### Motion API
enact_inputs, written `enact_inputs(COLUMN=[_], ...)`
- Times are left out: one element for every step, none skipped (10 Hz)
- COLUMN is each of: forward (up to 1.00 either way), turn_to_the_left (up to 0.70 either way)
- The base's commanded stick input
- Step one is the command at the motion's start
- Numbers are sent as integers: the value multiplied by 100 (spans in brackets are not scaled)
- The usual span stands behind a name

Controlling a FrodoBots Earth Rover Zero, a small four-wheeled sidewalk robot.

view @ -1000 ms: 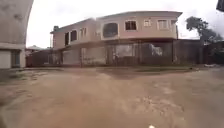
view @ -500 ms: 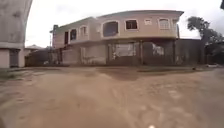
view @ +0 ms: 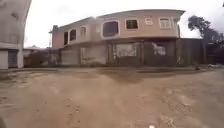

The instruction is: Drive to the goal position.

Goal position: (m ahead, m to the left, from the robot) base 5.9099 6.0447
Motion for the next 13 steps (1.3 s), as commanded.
enact_inputs(forward=[50,50,50,50,50,50,50,50,50,50,50,50,50], turn_to_the_left=[0,0,0,0,0,0,0,0,0,0,0,0,0])
